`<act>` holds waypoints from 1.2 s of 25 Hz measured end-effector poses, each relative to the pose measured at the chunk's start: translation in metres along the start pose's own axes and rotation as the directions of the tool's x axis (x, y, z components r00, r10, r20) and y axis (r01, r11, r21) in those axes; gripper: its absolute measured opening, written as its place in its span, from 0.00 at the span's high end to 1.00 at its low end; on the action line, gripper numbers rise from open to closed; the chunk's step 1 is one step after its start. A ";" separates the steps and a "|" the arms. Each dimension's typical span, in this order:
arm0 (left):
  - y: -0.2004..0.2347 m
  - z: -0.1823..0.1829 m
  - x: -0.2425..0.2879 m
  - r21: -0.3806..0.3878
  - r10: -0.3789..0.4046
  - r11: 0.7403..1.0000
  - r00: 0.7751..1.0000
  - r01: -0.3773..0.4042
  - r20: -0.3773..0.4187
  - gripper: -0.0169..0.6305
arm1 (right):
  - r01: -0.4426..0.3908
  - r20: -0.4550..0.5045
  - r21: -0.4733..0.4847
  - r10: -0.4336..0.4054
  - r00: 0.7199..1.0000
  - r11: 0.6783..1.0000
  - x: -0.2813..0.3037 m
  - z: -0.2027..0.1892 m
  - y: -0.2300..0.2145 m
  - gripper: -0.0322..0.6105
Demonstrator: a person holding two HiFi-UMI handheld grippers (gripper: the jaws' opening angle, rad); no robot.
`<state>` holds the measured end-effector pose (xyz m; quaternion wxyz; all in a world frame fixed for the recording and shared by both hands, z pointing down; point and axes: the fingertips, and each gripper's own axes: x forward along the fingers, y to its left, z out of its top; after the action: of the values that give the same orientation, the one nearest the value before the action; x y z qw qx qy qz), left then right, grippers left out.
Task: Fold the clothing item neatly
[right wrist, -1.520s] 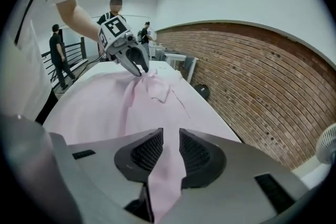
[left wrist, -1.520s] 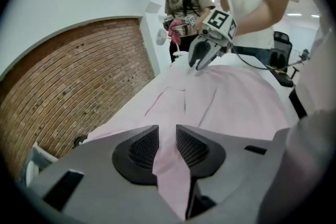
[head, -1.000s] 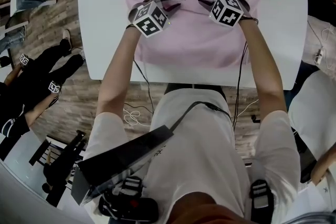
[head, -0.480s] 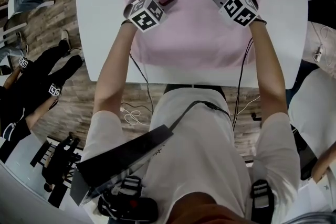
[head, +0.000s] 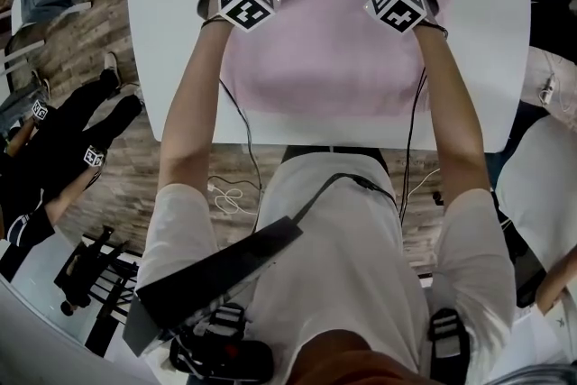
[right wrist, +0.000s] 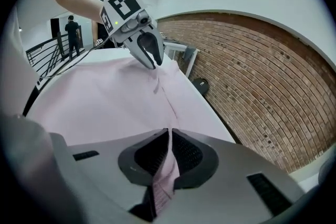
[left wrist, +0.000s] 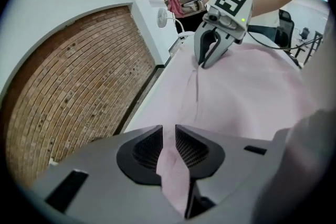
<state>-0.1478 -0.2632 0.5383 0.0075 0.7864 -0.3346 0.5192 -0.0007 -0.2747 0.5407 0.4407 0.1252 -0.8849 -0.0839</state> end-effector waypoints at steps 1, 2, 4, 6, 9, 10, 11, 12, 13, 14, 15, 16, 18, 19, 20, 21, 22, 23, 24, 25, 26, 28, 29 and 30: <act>0.003 -0.003 0.000 -0.027 0.018 0.999 1.000 -0.018 0.005 0.86 | -0.001 -0.019 -0.007 0.001 1.000 1.000 0.004 -0.004 0.001 0.92; 0.004 -0.005 -0.002 -0.062 0.026 0.998 1.000 -0.024 0.018 0.86 | 0.000 -0.037 -0.012 -0.001 0.999 1.000 0.008 -0.008 0.002 0.92; 0.001 -0.006 -0.010 -0.138 0.025 0.990 0.998 -0.017 0.060 0.86 | 0.016 -0.061 -0.015 -0.016 0.998 1.000 0.011 -0.013 0.002 0.85; -0.008 -0.005 -0.024 -0.203 0.022 0.979 0.993 0.002 0.116 0.86 | 0.044 -0.053 -0.004 -0.044 0.998 0.999 0.007 -0.012 -0.002 0.81; -0.024 -0.004 -0.045 -0.285 0.030 0.958 0.980 0.028 0.196 0.85 | 0.093 0.005 0.041 -0.093 0.996 0.995 -0.014 -0.002 -0.012 0.80; -0.030 -0.004 -0.049 -0.300 0.035 0.953 0.976 0.032 0.213 0.85 | 0.111 0.026 0.061 -0.112 0.993 0.992 -0.023 -0.001 -0.014 0.80; -0.036 -0.004 -0.052 -0.310 0.042 0.950 0.973 0.032 0.228 0.85 | 0.129 0.046 0.084 -0.133 0.990 0.988 -0.034 -0.001 -0.015 0.80; -0.042 -0.005 -0.052 -0.320 0.050 0.947 0.971 0.029 0.235 0.85 | 0.146 0.064 0.111 -0.154 0.986 0.983 -0.044 -0.002 -0.015 0.80; -0.048 -0.007 -0.050 -0.331 0.057 0.943 0.971 0.024 0.234 0.85 | 0.163 0.079 0.138 -0.174 0.981 0.977 -0.054 -0.005 -0.014 0.80; -0.053 -0.011 -0.048 -0.344 0.064 0.939 0.972 0.018 0.225 0.85 | 0.180 0.088 0.165 -0.196 0.977 0.970 -0.063 -0.010 -0.014 0.80; -0.055 -0.016 -0.046 -0.361 0.072 0.933 0.975 0.009 0.209 0.85 | 0.199 0.089 0.195 -0.219 0.972 0.960 -0.072 -0.017 -0.014 0.80; -0.056 -0.021 -0.043 -0.376 0.084 0.927 0.978 -0.007 0.189 0.85 | 0.215 0.083 0.233 -0.240 0.967 0.948 -0.081 -0.026 -0.013 0.81; -0.055 -0.035 -0.037 -0.402 0.117 0.914 0.982 -0.050 0.145 0.85 | 0.241 0.046 0.310 -0.268 0.962 0.920 -0.099 -0.053 -0.008 0.84; -0.054 -0.044 -0.034 -0.415 0.128 0.907 0.984 -0.066 0.124 0.85 | 0.255 0.022 0.338 -0.278 0.960 0.906 -0.107 -0.068 -0.003 0.89; -0.054 -0.052 -0.031 -0.428 0.134 0.901 0.985 -0.075 0.107 0.85 | 0.266 0.000 0.361 -0.285 0.959 0.894 -0.114 -0.081 0.003 0.92; -0.054 -0.060 -0.028 -0.440 0.138 0.894 0.986 -0.082 0.097 0.85 | 0.271 -0.018 0.382 -0.286 0.958 0.883 -0.118 -0.093 0.010 0.92; -0.053 -0.065 -0.026 -0.450 0.140 0.889 0.986 -0.084 0.092 0.85 | 0.269 -0.031 0.401 -0.280 0.959 0.876 -0.119 -0.103 0.017 0.92; -0.053 -0.070 -0.023 -0.455 0.138 0.886 0.986 -0.083 0.089 0.85 | 0.265 -0.045 0.413 -0.271 0.961 0.871 -0.118 -0.112 0.024 0.92; -0.054 -0.073 -0.021 -0.457 0.133 0.886 0.987 -0.080 0.085 0.85 | 0.264 -0.062 0.417 -0.263 0.963 0.870 -0.114 -0.121 0.029 0.92; -0.055 -0.075 -0.018 -0.456 0.126 0.887 0.989 -0.077 0.079 0.85 | 0.270 -0.084 0.416 -0.259 0.962 0.868 -0.108 -0.131 0.033 0.92; -0.055 -0.076 -0.016 -0.454 0.120 0.888 0.990 -0.074 0.075 0.85 | 0.284 -0.112 0.415 -0.261 0.959 0.864 -0.103 -0.140 0.036 0.92; -0.051 -0.076 -0.015 -0.474 0.111 0.879 0.990 -0.058 0.084 0.85 | 0.327 -0.173 0.432 -0.279 0.945 0.841 -0.097 -0.158 0.034 0.92; -0.047 -0.077 -0.016 -0.502 0.110 0.863 0.989 -0.047 0.096 0.85 | 0.347 -0.194 0.453 -0.289 0.937 0.821 -0.096 -0.166 0.032 0.92; -0.044 -0.079 -0.017 -0.536 0.114 0.843 0.988 -0.040 0.107 0.85 | 0.362 -0.205 0.479 -0.299 0.932 0.800 -0.096 -0.171 0.030 0.93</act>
<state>-0.1924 -0.1919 0.5756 0.1818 0.7725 -0.4964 0.3519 0.1873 -0.2238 0.5777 0.4223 0.3941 -0.8119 0.0845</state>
